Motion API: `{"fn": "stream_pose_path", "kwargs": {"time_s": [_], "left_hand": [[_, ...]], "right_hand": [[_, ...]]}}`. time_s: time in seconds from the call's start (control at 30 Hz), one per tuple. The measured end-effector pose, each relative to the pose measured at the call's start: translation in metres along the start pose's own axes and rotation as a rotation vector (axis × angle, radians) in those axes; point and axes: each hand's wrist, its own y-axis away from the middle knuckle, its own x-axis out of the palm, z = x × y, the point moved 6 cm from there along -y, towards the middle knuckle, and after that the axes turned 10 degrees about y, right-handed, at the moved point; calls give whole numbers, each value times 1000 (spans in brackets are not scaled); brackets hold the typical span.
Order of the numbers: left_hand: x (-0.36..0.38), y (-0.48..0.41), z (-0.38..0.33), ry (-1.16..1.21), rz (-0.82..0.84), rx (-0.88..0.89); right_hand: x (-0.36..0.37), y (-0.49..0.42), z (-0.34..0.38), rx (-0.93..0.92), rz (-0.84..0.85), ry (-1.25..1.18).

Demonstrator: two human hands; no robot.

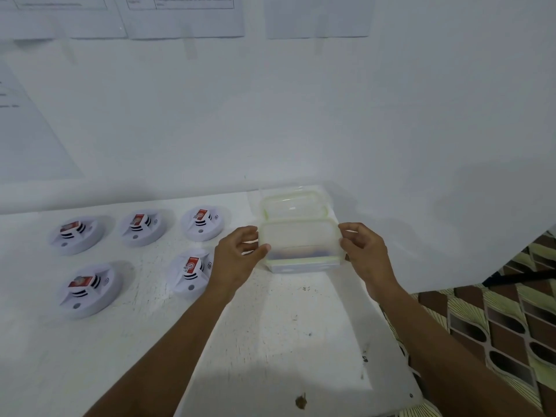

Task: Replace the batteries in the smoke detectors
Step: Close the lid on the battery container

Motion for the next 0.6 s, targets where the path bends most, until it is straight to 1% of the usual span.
{"fn": "stream_pose_path", "kwargs": {"time_s": [0.1, 0.2, 0.3, 0.4, 0.47, 0.5, 0.53, 0.6], "left_hand": [[0, 2, 1, 24, -34, -9], [0, 2, -1, 28, -24, -15], [7, 1, -5, -104, 41, 50], [17, 3, -4, -200, 188, 141], [25, 3, -2, -302, 314, 162], [28, 3, -2, -365, 348, 181], [29, 2, -2, -415, 354, 205], [28, 1, -4, -462, 325, 246]], "right_hand": [[3, 3, 0, -20, -33, 42], [4, 2, -3, 4, -11, -12], [5, -1, -3, -3, 60, -18], [6, 2, 2, -102, 179, 65], [5, 5, 7, -204, 257, 194], [6, 5, 8, -253, 293, 275], [8, 5, 10, -296, 319, 341], [9, 3, 14, -358, 315, 398]]}}
